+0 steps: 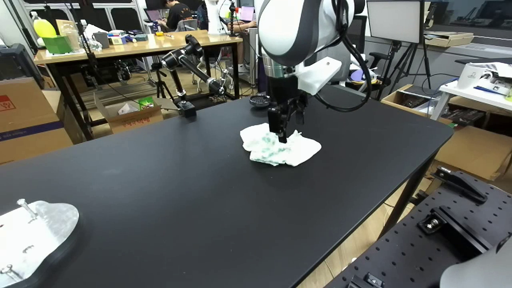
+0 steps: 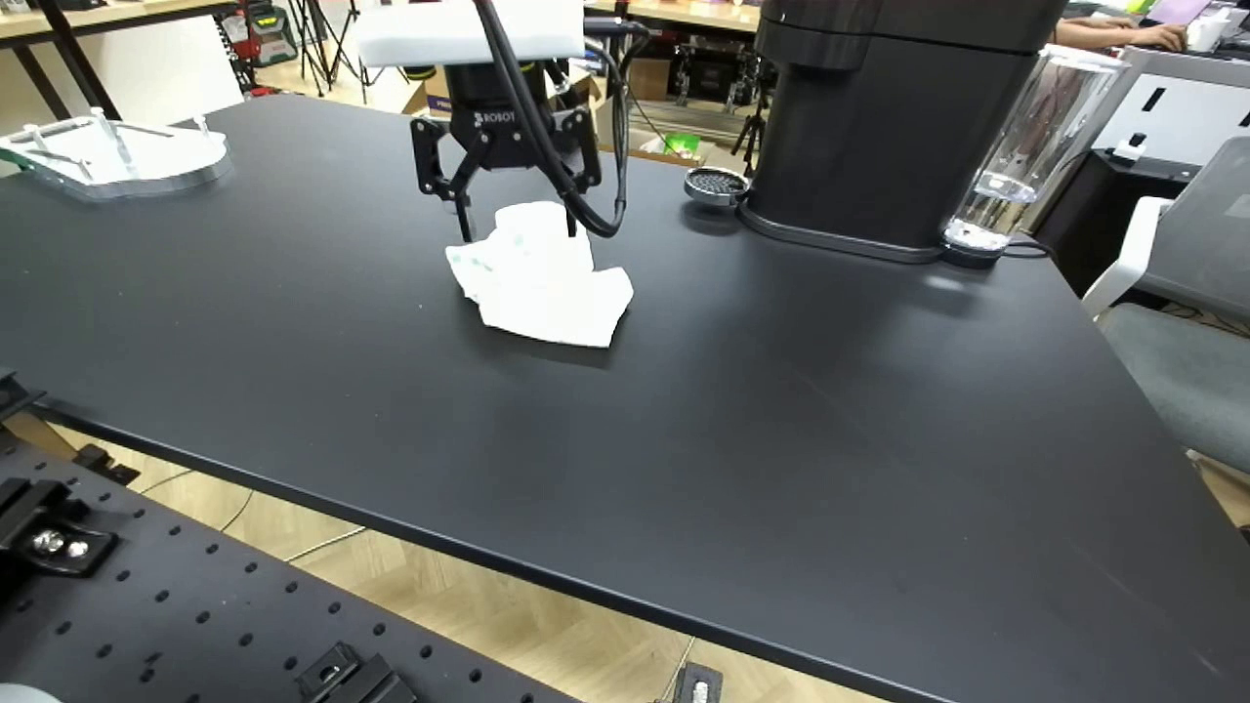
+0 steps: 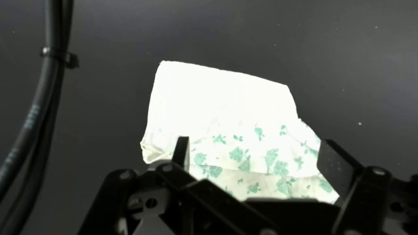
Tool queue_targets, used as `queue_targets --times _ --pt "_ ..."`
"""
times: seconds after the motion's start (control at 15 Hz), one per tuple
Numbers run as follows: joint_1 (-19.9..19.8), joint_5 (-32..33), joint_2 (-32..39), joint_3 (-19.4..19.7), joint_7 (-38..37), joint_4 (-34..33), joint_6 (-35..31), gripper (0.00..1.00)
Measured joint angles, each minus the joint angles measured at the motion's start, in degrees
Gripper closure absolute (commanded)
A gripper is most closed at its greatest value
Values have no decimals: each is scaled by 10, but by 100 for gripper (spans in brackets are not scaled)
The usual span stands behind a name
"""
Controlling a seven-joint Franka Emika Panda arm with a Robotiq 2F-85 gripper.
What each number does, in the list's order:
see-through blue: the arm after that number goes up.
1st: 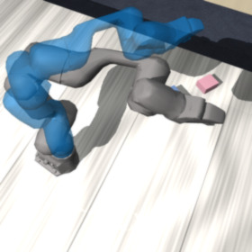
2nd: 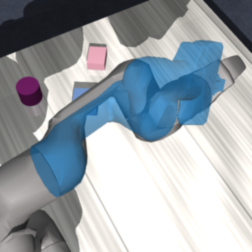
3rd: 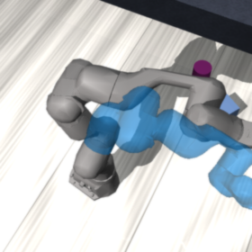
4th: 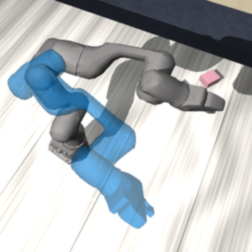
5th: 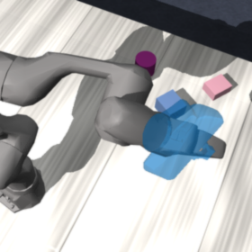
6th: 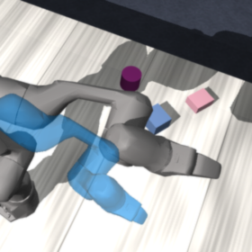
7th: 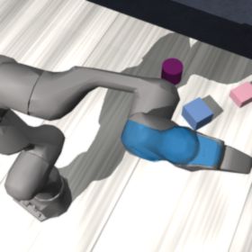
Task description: Hang up the cloth on the stand
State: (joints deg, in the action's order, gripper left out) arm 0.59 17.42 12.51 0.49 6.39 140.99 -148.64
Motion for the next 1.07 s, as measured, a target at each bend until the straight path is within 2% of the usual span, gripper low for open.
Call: queue_targets --times 0.13,0.2,0.33,0.8,1.0,1.07 --pt "8 0 22 -1 1 -14 0 3" --pt "11 0 32 -1 1 -20 -1 25" --pt "15 -1 48 -1 3 -31 -4 29" --pt "19 -10 69 -7 10 -45 -48 80" --pt "19 -33 69 -21 18 -43 -67 98" --pt "19 -43 69 -25 22 -42 -70 100"
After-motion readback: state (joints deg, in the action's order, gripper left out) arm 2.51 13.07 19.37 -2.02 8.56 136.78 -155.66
